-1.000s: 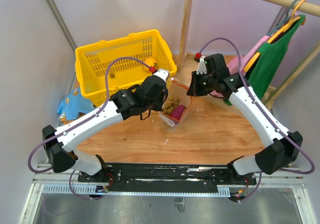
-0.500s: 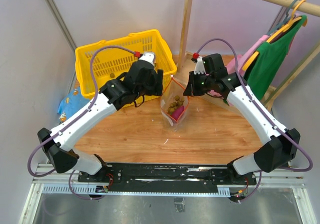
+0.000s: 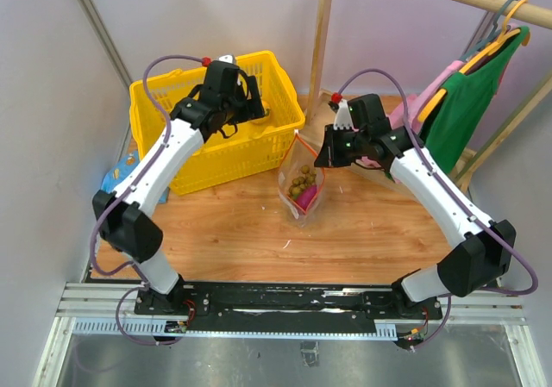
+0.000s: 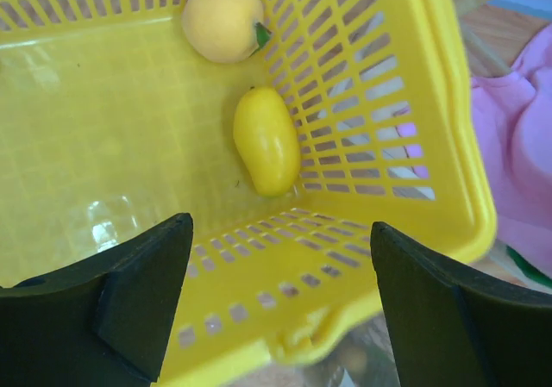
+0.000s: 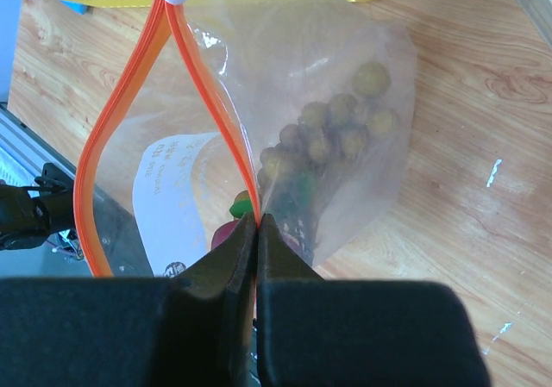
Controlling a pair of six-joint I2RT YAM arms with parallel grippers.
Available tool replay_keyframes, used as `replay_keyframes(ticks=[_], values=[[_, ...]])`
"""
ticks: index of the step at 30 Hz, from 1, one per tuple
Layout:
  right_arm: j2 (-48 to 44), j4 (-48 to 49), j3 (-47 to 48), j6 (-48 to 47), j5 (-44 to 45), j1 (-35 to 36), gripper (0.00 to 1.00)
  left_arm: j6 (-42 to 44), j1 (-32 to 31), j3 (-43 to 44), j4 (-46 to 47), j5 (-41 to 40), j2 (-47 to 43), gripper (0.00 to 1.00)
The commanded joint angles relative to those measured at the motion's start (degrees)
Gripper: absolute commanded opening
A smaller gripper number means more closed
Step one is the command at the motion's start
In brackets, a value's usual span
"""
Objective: Place the food in the zip-top bag and seal the zipper
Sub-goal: Pick up the fake fruit from the bin.
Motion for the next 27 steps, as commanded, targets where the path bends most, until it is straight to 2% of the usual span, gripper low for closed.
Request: replay_keyframes(ticks=[1, 12, 27], values=[[0.16, 1.13, -1.15, 0.63, -1.18, 0.88, 0.01, -5.08, 3.06, 3.91, 0.42, 4.99, 6.92, 0.88], [-0.29, 1.77, -2.61, 0.94, -1.32, 1.07, 0.01, -9.91, 5.29, 16.45, -1.76, 8.94, 26.80, 0.93], [-1.16, 1.82, -3.91, 0.99, -1.13, 1.07, 0.01, -12.80, 5.38, 11.01, 4.81, 15.56, 34.94, 0.92]])
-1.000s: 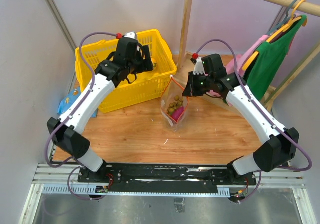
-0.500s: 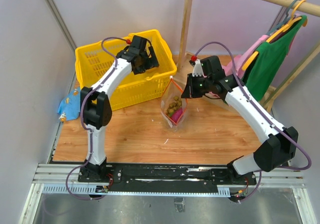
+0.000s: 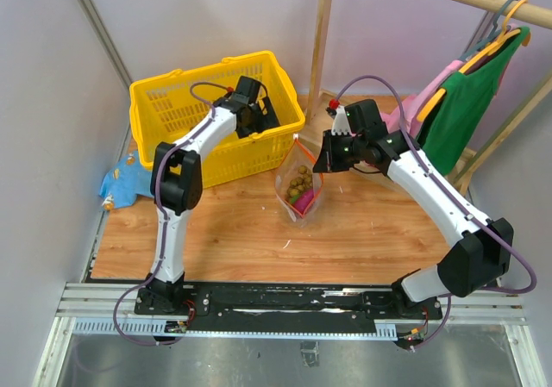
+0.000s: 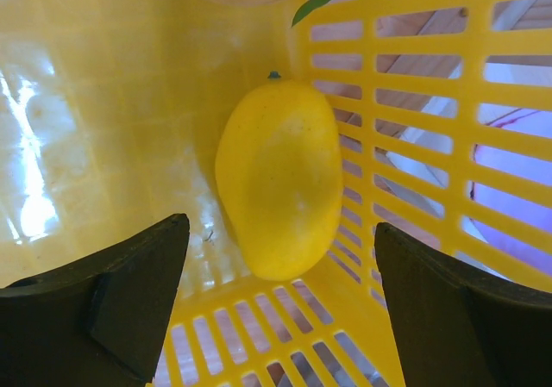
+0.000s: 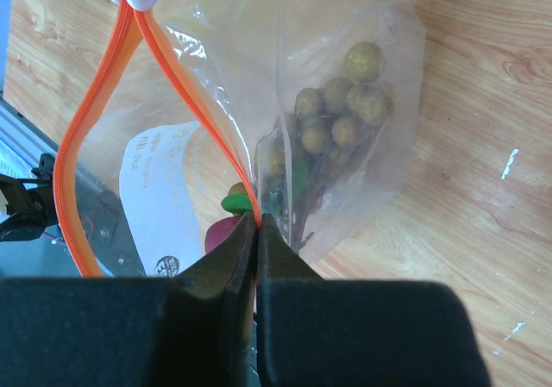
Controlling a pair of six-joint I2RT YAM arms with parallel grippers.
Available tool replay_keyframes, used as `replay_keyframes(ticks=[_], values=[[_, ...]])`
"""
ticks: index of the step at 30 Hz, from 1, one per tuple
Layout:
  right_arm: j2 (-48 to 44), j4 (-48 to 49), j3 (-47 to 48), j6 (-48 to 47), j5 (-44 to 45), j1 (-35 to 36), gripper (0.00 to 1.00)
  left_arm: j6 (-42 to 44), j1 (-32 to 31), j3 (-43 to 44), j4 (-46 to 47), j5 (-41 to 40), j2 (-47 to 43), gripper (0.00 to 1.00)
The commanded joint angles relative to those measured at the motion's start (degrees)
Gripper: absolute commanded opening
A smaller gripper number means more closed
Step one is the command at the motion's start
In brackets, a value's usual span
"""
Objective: Place the food in the zip-top bag and seal the zipper
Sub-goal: Pick up the fake fruit from the bin.
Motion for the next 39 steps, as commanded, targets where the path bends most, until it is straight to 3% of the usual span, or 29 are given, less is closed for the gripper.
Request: replay_keyframes(ticks=[1, 14, 23, 26, 39], values=[[-1.04, 0.33, -0.67, 0.46, -0.24, 0.53, 0.00, -0.69, 0.25, -2.47, 4.20, 3.87, 2.57, 0.91], [-1.43, 0.30, -0.72, 0.40, -0.24, 0.53, 0.01, 1.54, 0.22, -4.90, 6.09, 2.36, 5.81, 0.76], [-1.61, 0.18, -0.59, 0.47, -0.15, 0.53, 0.01, 5.17, 0.27, -5.73, 5.46, -0.90, 0.49, 0.43], [-1.61, 0.16, -0.57, 0.58, -0.32, 0.53, 0.01, 7.16, 0.21, -6.10, 5.82, -2.00, -2.59, 0.37], [-2.01, 0.28, -0.23, 0.63, -0.12, 1.14, 0.01, 13.82, 0.24, -7.71, 5.61, -3.52, -15.85, 0.31]])
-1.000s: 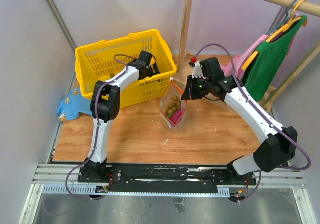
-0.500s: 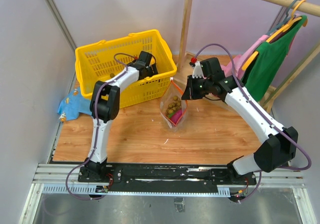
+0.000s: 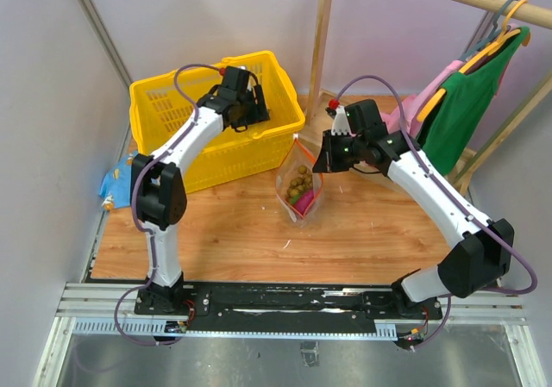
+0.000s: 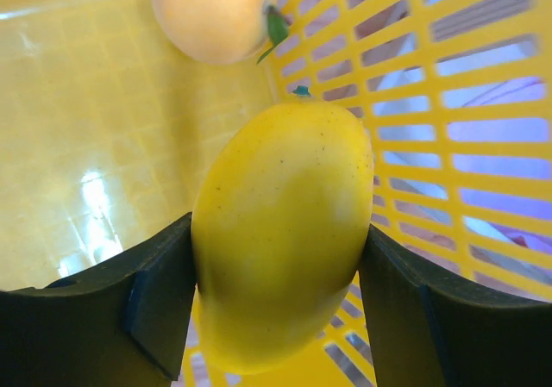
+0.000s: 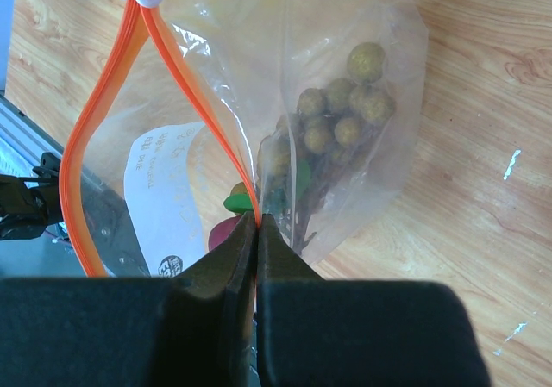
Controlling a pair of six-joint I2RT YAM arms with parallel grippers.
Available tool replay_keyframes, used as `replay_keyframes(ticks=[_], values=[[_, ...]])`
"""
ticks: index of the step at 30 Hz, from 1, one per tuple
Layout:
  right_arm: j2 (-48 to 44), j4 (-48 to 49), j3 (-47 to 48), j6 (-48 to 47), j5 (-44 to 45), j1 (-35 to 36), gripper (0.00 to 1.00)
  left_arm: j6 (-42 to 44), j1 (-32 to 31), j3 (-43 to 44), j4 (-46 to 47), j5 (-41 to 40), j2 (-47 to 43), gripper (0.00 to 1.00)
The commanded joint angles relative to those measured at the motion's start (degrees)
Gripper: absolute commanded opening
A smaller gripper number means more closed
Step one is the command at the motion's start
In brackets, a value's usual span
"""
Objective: Place the food in the zip-top bag and seal the zipper
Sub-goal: Pick up the fake fruit from the bin, then place the fake fruit in the zipper food storage bag.
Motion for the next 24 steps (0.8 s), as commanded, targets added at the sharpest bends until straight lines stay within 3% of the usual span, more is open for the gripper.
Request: replay_keyframes(ticks=[1, 7, 17, 24], values=[[-1.78, 0.23, -0.21, 0.63, 0.04, 1.01, 0.01, 3.13, 0.20, -0.43, 0.37, 0.48, -6.13, 0.30], [-2.25, 0.22, -0.39, 0.82, 0.35, 1.29, 0.00, 5.96, -0.45, -4.46, 2.88, 3.76, -15.58, 0.30], [-2.64, 0.24, -0.23, 0.83, 0.52, 1.94, 0.01, 11.28, -6.65, -11.33, 3.94, 6.30, -30.00, 0.29], [-2.65, 0.56, -0.21, 1.22, 0.60, 2.17, 0.01, 10.00, -14.80, -16.87, 6.34, 8.37, -36.68, 0.29]])
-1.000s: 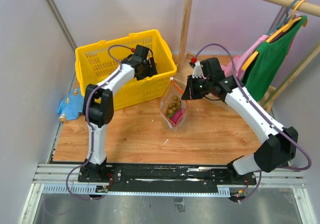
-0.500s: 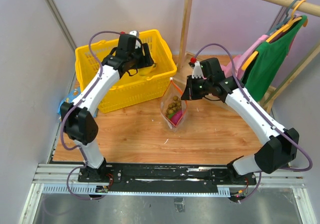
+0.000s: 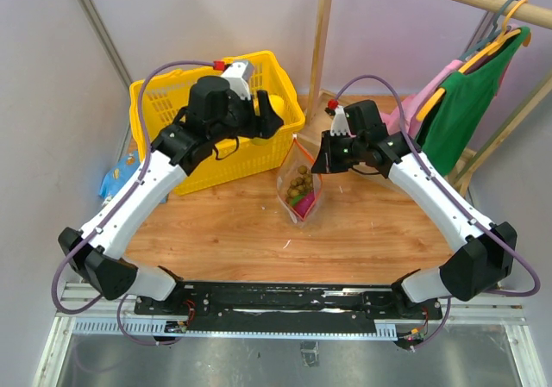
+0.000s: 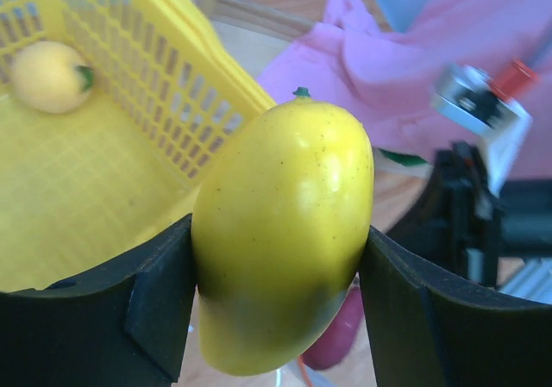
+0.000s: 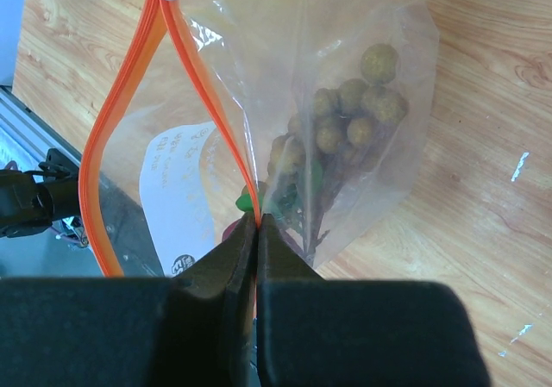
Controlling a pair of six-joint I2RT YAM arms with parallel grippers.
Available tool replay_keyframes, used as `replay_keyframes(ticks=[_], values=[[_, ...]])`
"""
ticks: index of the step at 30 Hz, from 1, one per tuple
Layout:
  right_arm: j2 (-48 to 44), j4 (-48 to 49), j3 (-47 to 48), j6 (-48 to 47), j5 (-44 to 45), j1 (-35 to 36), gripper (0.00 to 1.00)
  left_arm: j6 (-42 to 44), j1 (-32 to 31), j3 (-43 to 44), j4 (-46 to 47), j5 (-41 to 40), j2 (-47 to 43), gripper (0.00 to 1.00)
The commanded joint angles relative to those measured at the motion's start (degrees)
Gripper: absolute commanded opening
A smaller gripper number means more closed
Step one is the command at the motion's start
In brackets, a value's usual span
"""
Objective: Place the food in the zip-top bag and seal the zipper
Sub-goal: Place the fake fruit in the zipper food storage bag.
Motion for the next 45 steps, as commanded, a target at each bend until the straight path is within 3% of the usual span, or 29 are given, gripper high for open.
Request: replay_keyframes(ticks=[1, 9, 16, 26, 37, 45], values=[[-1.58, 0.58, -0.21, 1.23, 0.42, 1.12, 0.01, 0.54, -6.30, -3.53, 3.95, 2.08, -2.98, 0.29], [-1.67, 0.94, -0.34, 1.86, 0.94, 1.53, 0.01, -6.16, -14.04, -13.83, 12.92, -0.50, -6.65, 0.29], [-1.41, 1.21, -0.56, 2.15, 0.77, 1.81, 0.01, -6.66, -16.06, -21.53, 20.72, -3.66, -9.53, 0.35], [-0.70, 1.13, -0.08, 2.04, 0.59, 1.81, 0.01, -6.29, -16.97, -23.97, 22.83, -4.28, -6.64, 0.50], [-0.35, 0.99, 0.07, 2.04, 0.68, 1.81, 0.00, -5.56, -17.05, -26.81, 22.98, -7.27, -6.87, 0.79], [-0.56, 1.06, -0.03, 2.04, 0.59, 1.81, 0.01, -5.93, -17.05, -26.61, 22.51, -8.31, -7.24, 0.85]])
